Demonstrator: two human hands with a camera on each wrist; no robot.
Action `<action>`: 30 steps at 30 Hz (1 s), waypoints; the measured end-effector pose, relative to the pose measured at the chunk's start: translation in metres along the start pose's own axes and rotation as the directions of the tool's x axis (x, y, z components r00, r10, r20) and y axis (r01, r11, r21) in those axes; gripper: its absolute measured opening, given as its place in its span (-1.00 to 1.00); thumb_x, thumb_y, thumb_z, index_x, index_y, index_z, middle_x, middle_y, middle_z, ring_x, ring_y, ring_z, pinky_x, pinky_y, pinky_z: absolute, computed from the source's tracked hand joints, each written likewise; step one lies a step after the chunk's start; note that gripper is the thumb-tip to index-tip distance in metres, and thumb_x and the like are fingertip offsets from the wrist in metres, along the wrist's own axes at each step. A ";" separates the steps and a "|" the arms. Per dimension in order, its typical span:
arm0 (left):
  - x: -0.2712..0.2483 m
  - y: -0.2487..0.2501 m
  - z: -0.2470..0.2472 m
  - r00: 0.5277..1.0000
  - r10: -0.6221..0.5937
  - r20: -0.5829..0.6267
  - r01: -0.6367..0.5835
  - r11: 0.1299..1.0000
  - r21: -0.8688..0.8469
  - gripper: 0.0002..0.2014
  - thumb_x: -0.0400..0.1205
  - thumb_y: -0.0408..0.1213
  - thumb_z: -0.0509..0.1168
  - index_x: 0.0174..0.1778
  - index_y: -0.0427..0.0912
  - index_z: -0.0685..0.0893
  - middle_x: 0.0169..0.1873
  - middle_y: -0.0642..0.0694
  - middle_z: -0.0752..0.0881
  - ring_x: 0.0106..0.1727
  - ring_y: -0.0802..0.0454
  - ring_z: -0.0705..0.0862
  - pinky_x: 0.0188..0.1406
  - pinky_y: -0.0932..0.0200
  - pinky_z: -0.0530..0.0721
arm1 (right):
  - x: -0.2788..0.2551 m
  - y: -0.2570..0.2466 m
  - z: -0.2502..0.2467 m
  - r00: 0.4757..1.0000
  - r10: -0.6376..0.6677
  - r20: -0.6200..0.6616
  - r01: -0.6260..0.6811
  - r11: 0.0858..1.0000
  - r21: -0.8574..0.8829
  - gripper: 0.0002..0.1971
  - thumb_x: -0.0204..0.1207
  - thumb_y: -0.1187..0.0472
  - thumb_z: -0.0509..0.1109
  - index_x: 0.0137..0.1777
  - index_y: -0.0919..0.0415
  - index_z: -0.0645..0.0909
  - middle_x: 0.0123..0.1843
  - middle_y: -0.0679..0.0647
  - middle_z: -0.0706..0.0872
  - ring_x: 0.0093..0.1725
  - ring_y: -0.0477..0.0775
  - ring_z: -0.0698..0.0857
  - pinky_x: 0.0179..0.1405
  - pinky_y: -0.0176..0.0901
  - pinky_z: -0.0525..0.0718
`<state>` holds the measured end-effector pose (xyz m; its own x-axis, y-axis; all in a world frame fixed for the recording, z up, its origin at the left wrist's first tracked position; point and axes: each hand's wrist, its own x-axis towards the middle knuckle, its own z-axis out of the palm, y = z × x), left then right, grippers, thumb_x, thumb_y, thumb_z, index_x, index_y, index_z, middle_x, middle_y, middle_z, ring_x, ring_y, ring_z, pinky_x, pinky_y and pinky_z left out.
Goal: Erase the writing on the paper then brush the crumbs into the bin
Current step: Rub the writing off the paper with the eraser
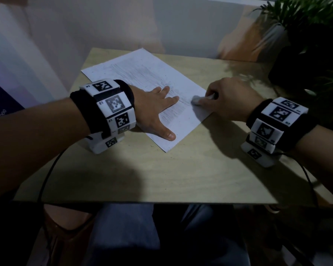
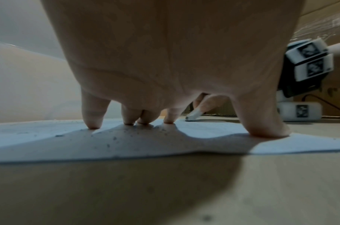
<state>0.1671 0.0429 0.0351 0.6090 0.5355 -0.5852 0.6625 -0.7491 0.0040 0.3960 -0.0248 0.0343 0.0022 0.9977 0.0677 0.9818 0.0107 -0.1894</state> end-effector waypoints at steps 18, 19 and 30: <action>0.000 0.000 0.000 1.000 0.003 -0.008 -0.003 1.000 -0.004 0.40 0.08 0.73 0.02 0.76 0.13 -0.40 0.75 -0.03 -0.45 0.79 -0.05 -0.33 0.74 -0.41 -0.04 | -0.008 -0.011 -0.002 0.983 -0.117 0.138 0.107 0.991 0.080 -0.60 0.50 -0.30 0.40 -0.07 0.05 0.74 -0.30 -0.14 0.64 -0.27 -0.04 0.59 -0.25 -0.11 0.43; 0.000 0.000 0.001 1.000 0.002 -0.007 -0.002 1.000 -0.004 0.41 0.07 0.74 0.01 0.76 0.13 -0.40 0.75 -0.03 -0.45 0.79 -0.05 -0.33 0.74 -0.42 -0.04 | -0.006 -0.007 -0.001 0.989 -0.083 0.120 0.074 0.994 0.077 -0.58 0.50 -0.32 0.42 -0.11 0.06 0.72 -0.30 -0.12 0.64 -0.27 -0.01 0.59 -0.25 -0.10 0.43; -0.001 0.000 0.000 1.000 0.001 -0.002 -0.001 1.000 -0.009 0.41 0.07 0.74 0.02 0.76 0.13 -0.41 0.75 -0.03 -0.45 0.79 -0.05 -0.33 0.74 -0.42 -0.03 | 0.003 0.008 0.003 0.999 0.036 0.032 -0.034 0.999 -0.036 -0.46 0.56 -0.43 0.26 -0.07 0.08 0.65 -0.11 0.12 0.70 -0.13 0.23 0.61 -0.20 0.01 0.51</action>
<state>0.1666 0.0422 0.0359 0.6106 0.5352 -0.5837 0.6654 -0.7464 0.0117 0.4036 -0.0211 0.0297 0.0310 0.9991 0.0297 0.9875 -0.0260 -0.1557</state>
